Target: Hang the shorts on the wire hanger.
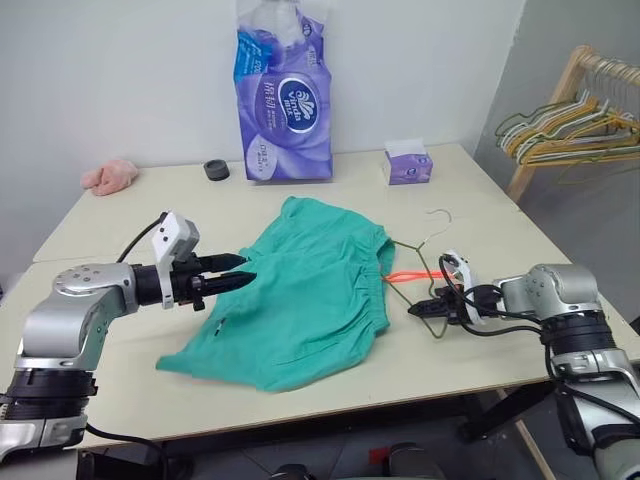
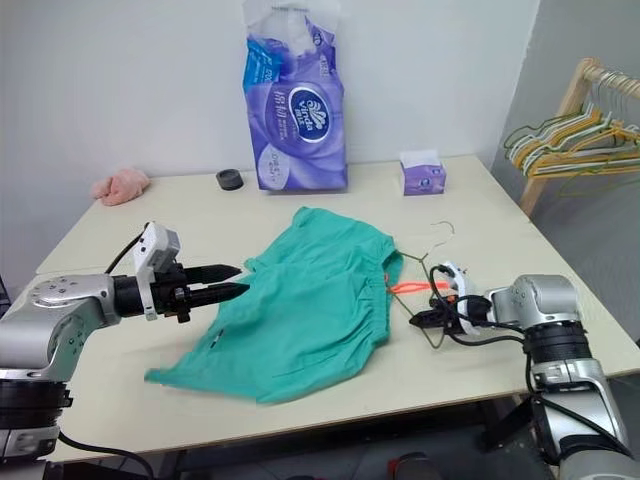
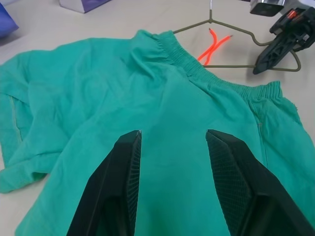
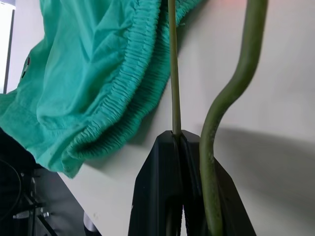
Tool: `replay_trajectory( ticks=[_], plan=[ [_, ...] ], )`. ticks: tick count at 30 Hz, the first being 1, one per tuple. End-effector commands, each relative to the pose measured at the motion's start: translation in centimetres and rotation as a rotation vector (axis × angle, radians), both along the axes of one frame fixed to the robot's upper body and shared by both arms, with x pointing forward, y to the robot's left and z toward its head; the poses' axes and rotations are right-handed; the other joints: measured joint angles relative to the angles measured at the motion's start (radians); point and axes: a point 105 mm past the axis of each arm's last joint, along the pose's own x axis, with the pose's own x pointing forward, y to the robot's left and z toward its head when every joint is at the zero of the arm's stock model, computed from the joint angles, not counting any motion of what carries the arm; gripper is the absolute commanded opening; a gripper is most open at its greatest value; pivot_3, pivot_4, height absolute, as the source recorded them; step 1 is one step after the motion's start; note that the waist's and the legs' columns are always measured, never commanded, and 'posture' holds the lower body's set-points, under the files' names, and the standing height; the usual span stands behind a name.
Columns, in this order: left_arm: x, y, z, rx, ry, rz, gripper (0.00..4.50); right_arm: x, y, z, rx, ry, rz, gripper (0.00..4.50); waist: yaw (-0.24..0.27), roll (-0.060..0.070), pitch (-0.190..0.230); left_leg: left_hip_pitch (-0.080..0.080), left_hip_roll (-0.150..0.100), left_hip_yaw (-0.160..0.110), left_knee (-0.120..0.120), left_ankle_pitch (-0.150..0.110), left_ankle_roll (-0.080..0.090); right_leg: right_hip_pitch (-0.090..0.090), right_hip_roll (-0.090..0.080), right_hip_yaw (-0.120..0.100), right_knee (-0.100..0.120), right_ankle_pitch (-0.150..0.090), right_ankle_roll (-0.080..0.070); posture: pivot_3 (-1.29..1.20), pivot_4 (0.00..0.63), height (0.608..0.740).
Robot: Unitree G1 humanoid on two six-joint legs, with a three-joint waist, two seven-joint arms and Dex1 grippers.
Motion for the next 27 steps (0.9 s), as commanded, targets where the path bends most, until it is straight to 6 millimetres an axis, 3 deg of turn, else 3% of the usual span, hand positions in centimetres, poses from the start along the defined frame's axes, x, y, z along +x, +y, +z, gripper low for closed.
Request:
replay_trajectory(
  ticks=[1, 5, 9, 12, 18, 25, 27],
  plan=[
    [0.0, -0.5, 0.8, -0.005, -0.038, -0.013, 2.17, 1.3, 0.8, 1.9, 0.056, -0.04, -0.051, 0.0, 0.0, 0.0, 0.0, 0.0, 0.0, 0.0, 0.0, 0.0, 0.0, 0.0, 0.0, 0.0, 0.0, 0.0, 0.0, -0.12, 0.0, 0.74],
    [0.3, -1.0, 0.9, -0.023, -0.055, -0.006, 2.17, -0.3, 3.4, 1.6, 0.101, 0.016, -0.016, 0.0, -0.001, 0.0, 0.0, 0.0, 0.0, 0.0, 0.0, 0.0, 0.0, -0.001, 0.0, 0.0, 0.001, 0.0, 0.0, -0.12, 0.0, 0.74],
    [0.4, -1.3, 0.8, -0.031, -0.057, -0.008, 2.17, 2.1, 3.9, 2.5, 0.142, -0.061, -0.175, 0.0, -0.004, 0.0, 0.0, -0.002, 0.0, 0.0, -0.001, 0.001, -0.002, -0.004, 0.0, 0.001, 0.002, 0.0, 0.0, -0.13, 0.0, 0.74],
    [0.4, -1.5, 0.7, -0.035, -0.057, -0.007, 2.17, 2.5, 4.5, 3.4, 0.183, -0.113, -0.206, 0.0, -0.003, 0.0, 0.0, -0.002, 0.0, 0.001, -0.001, 0.001, -0.002, -0.005, 0.0, 0.002, 0.003, 0.0, -0.001, -0.13, 0.0, 0.74],
    [0.8, -1.8, 0.5, -0.06, -0.07, 0.022, 2.17, 2.2, 6.5, 5.3, 0.206, -0.31, -0.185, 0.0, -0.009, 0.001, 0.0, -0.002, 0.0, 0.001, -0.001, 0.001, -0.002, -0.005, 0.0, 0.001, 0.003, 0.0, -0.001, -0.13, 0.0, 0.74],
    [1.9, -2.1, 1.3, -0.118, -0.111, 0.08, 2.17, 2.8, 7.0, 5.1, -0.036, -0.727, -0.14, 0.0, -0.016, 0.001, -0.001, -0.002, 0.0, 0.001, -0.001, 0.001, -0.002, -0.005, 0.0, 0.002, 0.002, 0.0, 0.0, -0.14, 0.0, 0.74],
    [2.6, -1.8, 2.5, -0.143, -0.152, 0.113, 2.53, 2.8, 7.2, 4.9, -0.077, -0.8, -0.116, 0.0, -0.018, 0.001, -0.001, -0.002, 0.0, 0.001, -0.001, 0.002, -0.003, -0.005, 0.0, 0.001, 0.003, 0.0, 0.0, -0.14, 0.0, 0.74]
  ],
)
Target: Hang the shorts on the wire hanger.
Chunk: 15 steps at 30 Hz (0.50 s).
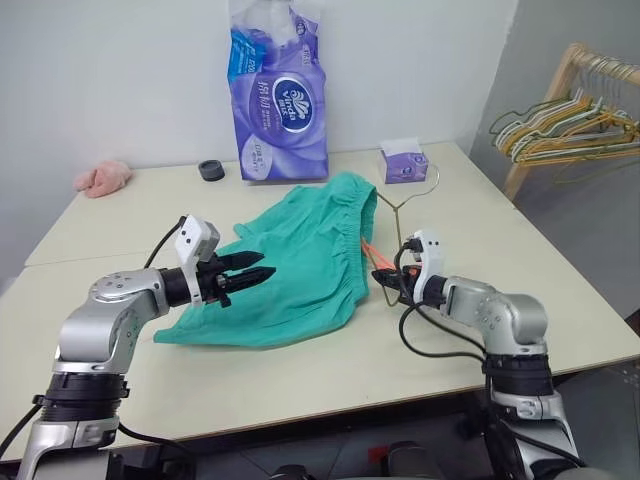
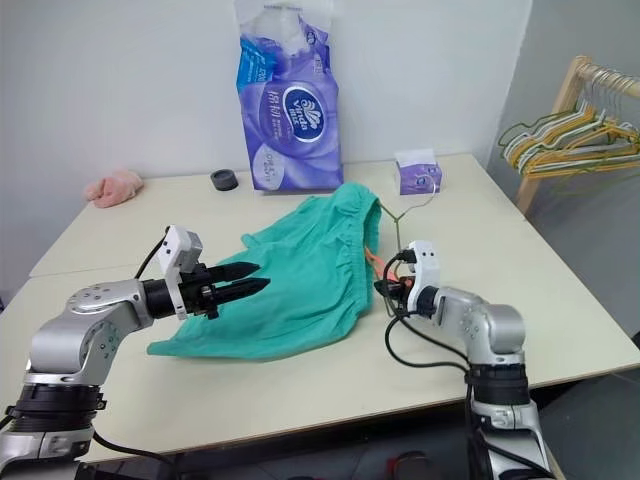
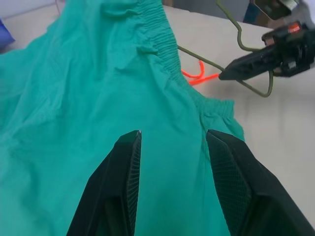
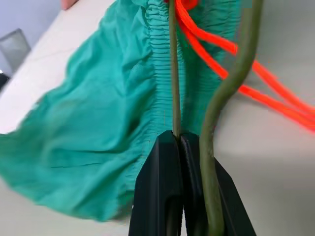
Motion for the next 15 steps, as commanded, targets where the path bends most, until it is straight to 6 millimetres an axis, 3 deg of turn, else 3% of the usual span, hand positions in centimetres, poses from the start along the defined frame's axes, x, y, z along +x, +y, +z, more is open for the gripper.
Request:
replay_trajectory(
  ticks=[1, 7, 12, 15],
  plan=[
    [1.4, 0.7, 3.9, -0.032, -0.139, 0.05, 2.69, 0.4, 0.8, 2.4, -0.062, -0.229, 0.04, 0.0, -0.001, 0.0, 0.0, 0.0, 0.0, 0.0, 0.0, 0.0, 0.0, 0.0, 0.0, -0.001, 0.0, 0.0, 0.0, -0.14, 0.0, 0.74],
    [3.0, 1.4, 9.7, 0.023, -0.32, 0.028, 4.36, 0.2, 1.2, 2.0, -0.21, -0.363, 0.126, 0.0, -0.009, -0.001, 0.0, 0.0, -0.001, 0.0, 0.0, 0.001, -0.002, 0.0, 0.001, -0.001, -0.001, 0.0, 0.0, -0.14, 0.0, 0.74],
    [3.4, 1.8, 11.5, 0.199, -0.372, -0.093, 4.48, 0.1, 1.3, 2.1, -0.332, -0.464, 0.203, 0.0, -0.012, -0.001, 0.0, 0.0, -0.001, 0.0, -0.001, 0.002, -0.003, 0.0, 0.001, -0.001, -0.001, 0.0, 0.0, -0.14, 0.0, 0.74],
    [3.3, 1.6, 11.1, 0.385, -0.356, -0.237, 4.48, -0.3, 1.8, 2.2, -0.413, -0.551, 0.284, 0.0, -0.012, -0.001, 0.0, 0.0, -0.002, 0.0, -0.001, 0.002, -0.003, 0.0, 0.001, -0.001, -0.002, 0.0, 0.0, -0.14, 0.0, 0.74]
  ],
)
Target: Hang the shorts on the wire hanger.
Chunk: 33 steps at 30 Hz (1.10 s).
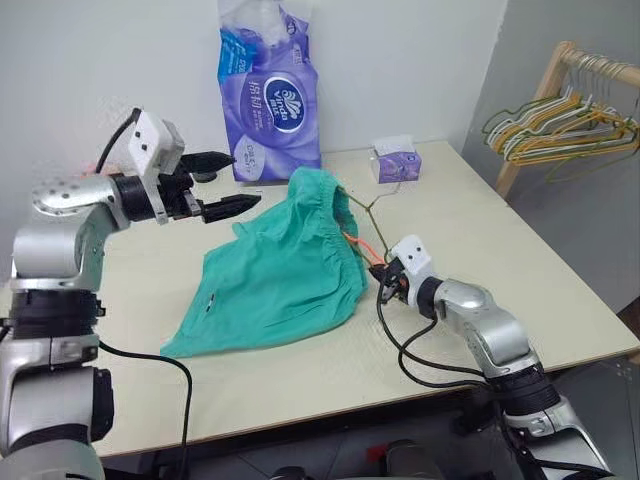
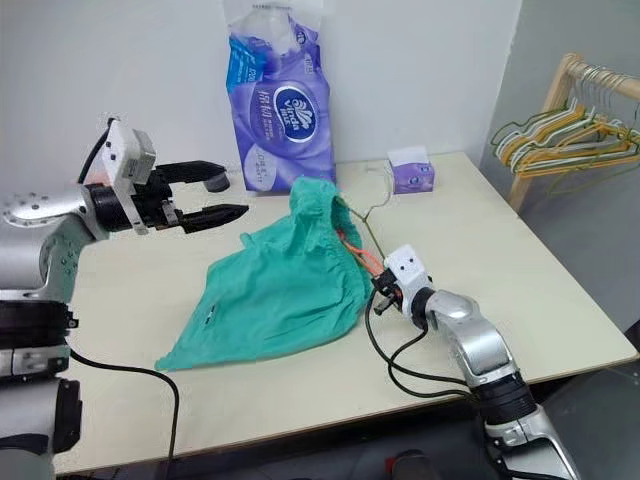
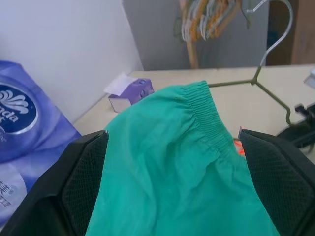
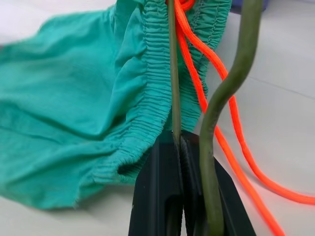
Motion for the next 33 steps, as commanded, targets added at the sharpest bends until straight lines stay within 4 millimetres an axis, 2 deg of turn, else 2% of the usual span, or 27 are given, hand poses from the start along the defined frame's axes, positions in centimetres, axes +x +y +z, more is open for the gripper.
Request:
replay_trajectory(
  ticks=[1, 6, 13, 17, 21, 29, 33],
  plan=[
    [-0.1, 0.0, 0.0, 0.223, -0.032, -0.099, 4.48, -0.3, 1.5, 2.2, -0.056, -0.16, 0.116, 0.0, 0.0, 0.0, 0.0, 0.0, 0.0, 0.0, 0.0, 0.0, 0.0, 0.0, 0.0, 0.0, 0.0, 0.0, 0.0, -0.14, 0.0, 0.74],
    [1.4, -0.3, -1.6, 0.402, -0.074, -0.156, 4.48, -1.3, 2.7, 2.8, -0.118, -0.264, 0.214, 0.0, 0.002, 0.0, 0.0, 0.0, 0.0, 0.0, 0.0, 0.0, 0.0, 0.0, 0.0, 0.0, 0.0, 0.0, 0.0, -0.14, 0.0, 0.74],
    [-0.1, -2.2, -5.9, 0.461, 0.043, -0.354, 4.48, -1.9, 3.5, 3.8, -0.166, -0.365, 0.285, 0.0, -0.002, -0.001, 0.0, -0.001, 0.0, 0.0, 0.001, 0.0, 0.0, 0.0, 0.0, 0.0, 0.0, 0.0, 0.0, -0.16, 0.0, 0.74],
    [-0.5, -2.4, -7.1, 0.482, 0.08, -0.389, 4.48, -2.1, 3.6, 4.2, -0.187, -0.403, 0.31, 0.0, -0.004, -0.002, 0.001, 0.0, 0.001, 0.0, 0.001, 0.0, 0.0, 0.0, 0.001, 0.0, 0.001, 0.0, 0.0, -0.16, 0.0, 0.74],
    [-0.4, -2.6, -7.4, 0.457, 0.11, -0.384, 3.7, -2.3, 3.7, 4.4, -0.212, -0.44, 0.331, 0.0, -0.005, -0.002, 0.001, 0.0, 0.001, -0.001, 0.001, 0.0, 0.0, 0.001, 0.001, 0.0, 0.001, 0.0, 0.0, -0.16, 0.0, 0.74],
    [-0.7, -2.9, -8.0, 0.436, 0.123, -0.381, 1.4, -2.6, 3.6, 4.6, -0.265, -0.511, 0.353, 0.0, -0.011, -0.002, 0.001, 0.0, 0.001, -0.001, 0.001, 0.0, 0.0, 0.001, 0.001, 0.0, 0.001, 0.0, 0.0, -0.17, 0.0, 0.74],
    [-0.8, -2.8, -7.9, 0.417, 0.13, -0.369, 0.21, -2.9, 3.6, 4.1, -0.278, -0.481, 0.391, 0.0, -0.015, -0.002, 0.001, 0.0, 0.001, -0.001, 0.001, 0.0, 0.0, 0.001, 0.001, -0.001, 0.001, 0.0, 0.0, -0.17, 0.0, 0.74]
  ],
)
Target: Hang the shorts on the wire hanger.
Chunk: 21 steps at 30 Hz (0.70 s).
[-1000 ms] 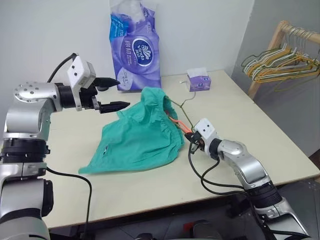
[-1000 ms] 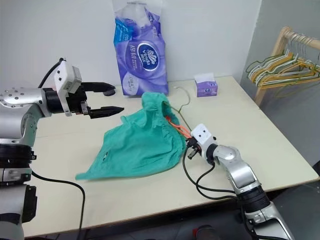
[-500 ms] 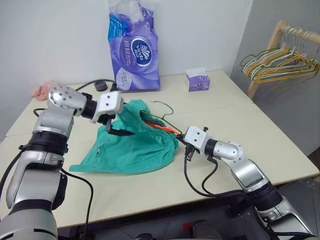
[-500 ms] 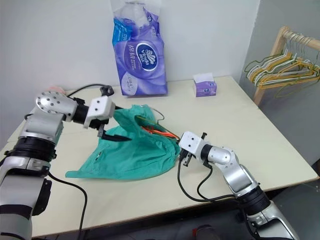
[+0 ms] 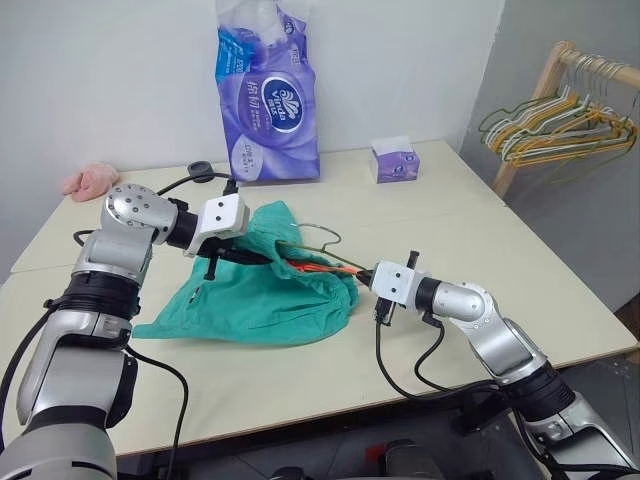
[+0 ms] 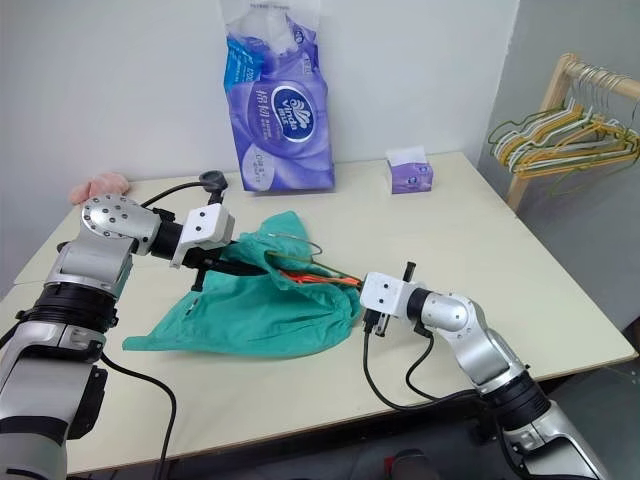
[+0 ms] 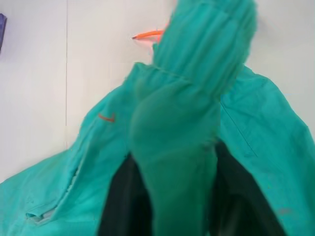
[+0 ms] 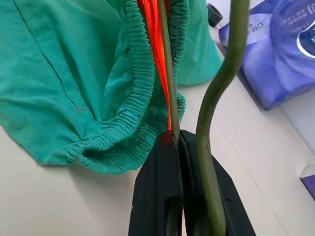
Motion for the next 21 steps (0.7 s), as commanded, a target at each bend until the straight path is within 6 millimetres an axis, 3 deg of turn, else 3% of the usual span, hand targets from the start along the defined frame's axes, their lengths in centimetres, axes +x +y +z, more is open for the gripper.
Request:
replay_trajectory(
  ticks=[1, 5, 8, 10, 12, 17, 19, 20, 21],
  plan=[
    [-0.3, -0.9, 0.4, -0.017, -0.011, -0.035, 0.04, -0.7, 1.3, 2.9, 0.028, -0.12, 0.084, 0.0, -0.001, 0.0, 0.0, 0.0, 0.0, 0.0, 0.0, 0.0, 0.0, 0.0, 0.0, 0.0, 0.0, 0.0, 0.0, -0.17, 0.0, 0.74],
    [-0.2, -0.3, 0.2, -0.025, -0.015, 0.003, 0.04, -0.8, 0.2, 3.1, -0.028, -0.144, 0.086, 0.0, -0.004, 0.0, 0.0, 0.0, 0.0, 0.0, 0.0, 0.0, 0.0, 0.0, 0.0, 0.0, 0.0, 0.0, 0.0, -0.17, 0.0, 0.74],
    [-0.2, 0.1, -0.2, -0.019, -0.021, 0.028, 0.0, -0.6, -1.3, 3.3, -0.067, -0.142, 0.059, 0.7, -0.007, 0.0, 0.0, 0.0, 0.0, 0.0, 0.0, 0.0, 0.0, 0.0, 0.0, 0.0, 0.0, 0.0, 0.0, -0.17, 0.0, 0.74],
    [-0.1, 0.4, -0.2, -0.018, -0.032, 0.052, 0.0, -0.4, -3.2, 3.0, -0.132, -0.134, 0.038, 1.29, -0.008, 0.0, 0.0, 0.0, 0.0, 0.0, 0.0, 0.0, 0.0, 0.0, 0.0, 0.0, 0.0, 0.0, 0.0, -0.18, 0.0, 0.74],
    [0.3, 1.0, -0.2, -0.028, -0.05, 0.093, 0.0, 0.3, -6.4, 2.9, -0.19, -0.124, -0.043, 2.02, -0.003, -0.001, 0.0, 0.0, 0.0, -0.001, 0.0, 0.0, 0.0, 0.0, 0.0, 0.0, 0.0, 0.0, 0.0, -0.18, 0.0, 0.74],
    [1.3, 1.9, 0.9, -0.093, -0.12, 0.188, 0.0, 1.1, -12.6, 2.7, -0.167, -0.079, -0.296, 3.76, 0.004, -0.001, 0.0, 0.0, 0.0, 0.0, 0.001, -0.001, 0.001, 0.006, -0.001, 0.0, -0.001, 0.0, 0.0, -0.17, 0.0, 0.74],
    [1.7, 2.0, 1.5, -0.147, -0.144, 0.226, 0.0, 0.5, -13.0, 2.3, -0.089, -0.031, -0.354, 4.44, 0.004, -0.001, 0.0, 0.001, 0.0, 0.0, 0.0, -0.001, 0.001, 0.007, 0.0, -0.001, 0.0, 0.0, 0.0, -0.17, 0.0, 0.74],
    [1.8, 2.1, 1.8, -0.169, -0.15, 0.239, 0.0, 0.2, -12.8, 2.2, -0.055, -0.01, -0.364, 4.48, 0.004, -0.001, 0.0, 0.001, 0.0, 0.0, 0.0, -0.001, 0.001, 0.007, 0.0, -0.001, 0.0, 0.0, 0.0, -0.18, 0.001, 0.74],
    [2.0, 2.1, 2.2, -0.217, -0.148, 0.266, 0.0, -1.0, -11.0, 1.4, 0.027, 0.056, -0.34, 4.48, 0.003, -0.001, 0.0, 0.001, 0.001, 0.0, 0.0, -0.001, 0.001, 0.007, 0.0, -0.001, 0.0, 0.0, 0.0, -0.18, 0.001, 0.74]
  ],
)
